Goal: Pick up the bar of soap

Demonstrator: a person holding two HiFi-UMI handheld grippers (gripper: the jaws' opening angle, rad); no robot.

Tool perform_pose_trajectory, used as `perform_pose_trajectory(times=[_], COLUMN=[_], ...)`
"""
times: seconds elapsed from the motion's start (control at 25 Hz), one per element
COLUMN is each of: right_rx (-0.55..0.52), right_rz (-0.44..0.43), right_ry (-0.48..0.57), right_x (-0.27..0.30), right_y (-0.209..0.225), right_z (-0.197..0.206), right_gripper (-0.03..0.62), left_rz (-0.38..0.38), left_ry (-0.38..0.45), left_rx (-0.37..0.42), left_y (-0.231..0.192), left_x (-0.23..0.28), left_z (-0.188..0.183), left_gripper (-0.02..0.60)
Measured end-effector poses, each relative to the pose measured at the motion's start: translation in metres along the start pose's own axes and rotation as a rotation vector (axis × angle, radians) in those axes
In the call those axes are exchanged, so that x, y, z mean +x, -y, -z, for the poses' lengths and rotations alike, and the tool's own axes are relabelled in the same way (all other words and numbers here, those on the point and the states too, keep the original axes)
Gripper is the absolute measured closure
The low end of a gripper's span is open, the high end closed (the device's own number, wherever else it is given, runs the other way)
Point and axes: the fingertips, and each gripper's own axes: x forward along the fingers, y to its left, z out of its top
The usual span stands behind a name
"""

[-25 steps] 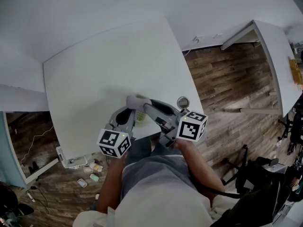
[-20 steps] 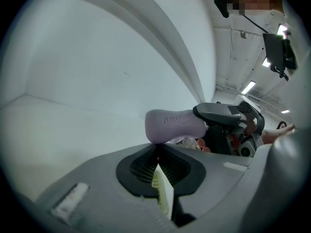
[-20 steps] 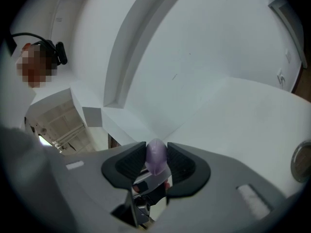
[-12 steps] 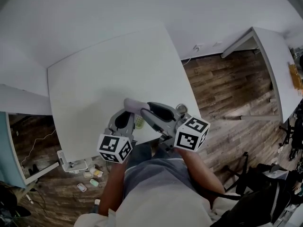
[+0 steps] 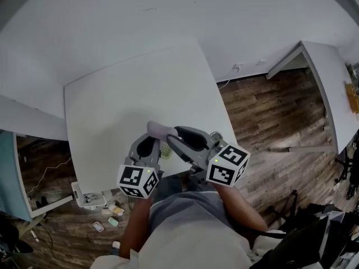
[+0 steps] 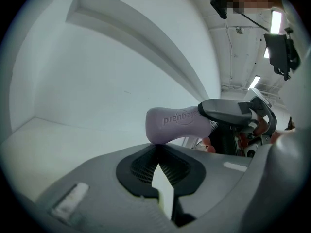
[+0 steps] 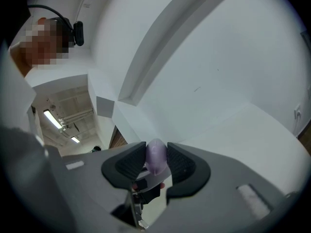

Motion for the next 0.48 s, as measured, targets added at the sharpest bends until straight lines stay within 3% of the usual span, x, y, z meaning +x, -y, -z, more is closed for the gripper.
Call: perform_pose_trajectory(times=[0.48], right_rx=[-0.148], right_rz=[-0.029], right_ry=[0.024], right_x=[-0.01], right_y=[-0.023], right_z=[-0.033], right_gripper=[0.456], left_rz=[-0.033], left_ry=[0.059], left_rx=[0.043], left_y=[0.016], left_x=[0.0], left_z=[-0.037], left_gripper=[0.583])
